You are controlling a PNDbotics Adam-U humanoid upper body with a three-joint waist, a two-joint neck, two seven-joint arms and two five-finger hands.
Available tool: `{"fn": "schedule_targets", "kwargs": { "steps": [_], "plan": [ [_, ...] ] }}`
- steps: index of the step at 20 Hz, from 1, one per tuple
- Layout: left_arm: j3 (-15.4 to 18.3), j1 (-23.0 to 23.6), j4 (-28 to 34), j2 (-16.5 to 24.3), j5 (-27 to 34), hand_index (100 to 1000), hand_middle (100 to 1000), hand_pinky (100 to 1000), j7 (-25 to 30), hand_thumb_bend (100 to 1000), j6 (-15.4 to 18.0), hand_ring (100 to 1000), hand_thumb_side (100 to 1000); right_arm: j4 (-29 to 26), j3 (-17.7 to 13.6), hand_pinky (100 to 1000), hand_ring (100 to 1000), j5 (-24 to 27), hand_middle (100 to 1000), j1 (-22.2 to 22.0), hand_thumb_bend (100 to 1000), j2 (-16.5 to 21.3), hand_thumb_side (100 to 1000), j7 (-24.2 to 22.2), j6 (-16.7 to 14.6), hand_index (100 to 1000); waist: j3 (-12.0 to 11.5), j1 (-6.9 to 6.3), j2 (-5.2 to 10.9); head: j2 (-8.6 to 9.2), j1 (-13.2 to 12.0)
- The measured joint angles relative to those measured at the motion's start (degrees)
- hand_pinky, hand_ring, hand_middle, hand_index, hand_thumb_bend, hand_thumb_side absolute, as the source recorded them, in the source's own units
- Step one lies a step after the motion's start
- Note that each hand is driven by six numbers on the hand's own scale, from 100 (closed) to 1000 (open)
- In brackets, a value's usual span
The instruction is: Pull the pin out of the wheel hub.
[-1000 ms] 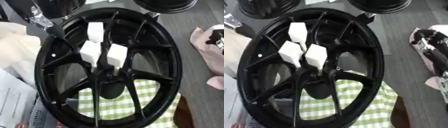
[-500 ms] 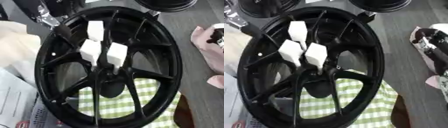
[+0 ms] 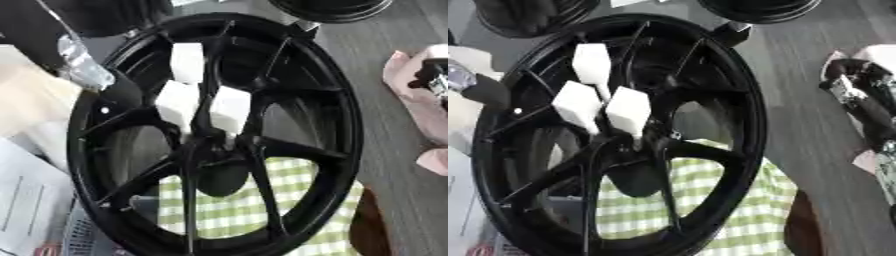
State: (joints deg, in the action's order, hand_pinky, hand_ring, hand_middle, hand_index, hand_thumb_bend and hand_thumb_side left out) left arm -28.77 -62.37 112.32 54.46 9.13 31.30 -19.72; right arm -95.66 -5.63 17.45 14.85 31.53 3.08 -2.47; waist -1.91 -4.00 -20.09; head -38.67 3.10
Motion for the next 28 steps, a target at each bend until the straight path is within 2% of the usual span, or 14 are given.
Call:
{"fn": "schedule_targets", "kwargs": {
  "steps": [5,14,28],
  "plan": [
    [0.00,0.50,1.56,0.54,-0.08,783,665,691,-1.76,758,-0.85,659,320,0.00,0.01,880,628,-0.17,586,0.02,315,-0.01,414,-0.03,0.04,705,0.02,-0.03,-0.42,0.03,0.01],
    [-1.47,0.97,1.70,0.53,-3.78,788,745,739,-2.21,705,-1.78,771,307,0.00,0.02,880,628,-0.29,586,0.02,312,-0.08,418,-0.19,0.19,705,0.14,0.12,-0.81,0.02,0.05],
    [-2.65,2.44,1.70,-0.11,-6.40,785,724,714,0.47,685,-5.12,734,280,0.00,0.03,882,628,-0.65,587,0.20,310,-0.59,423,-0.30,0.28,706,0.37,0.34,-2.17,-0.04,0.00]
  ]
}}
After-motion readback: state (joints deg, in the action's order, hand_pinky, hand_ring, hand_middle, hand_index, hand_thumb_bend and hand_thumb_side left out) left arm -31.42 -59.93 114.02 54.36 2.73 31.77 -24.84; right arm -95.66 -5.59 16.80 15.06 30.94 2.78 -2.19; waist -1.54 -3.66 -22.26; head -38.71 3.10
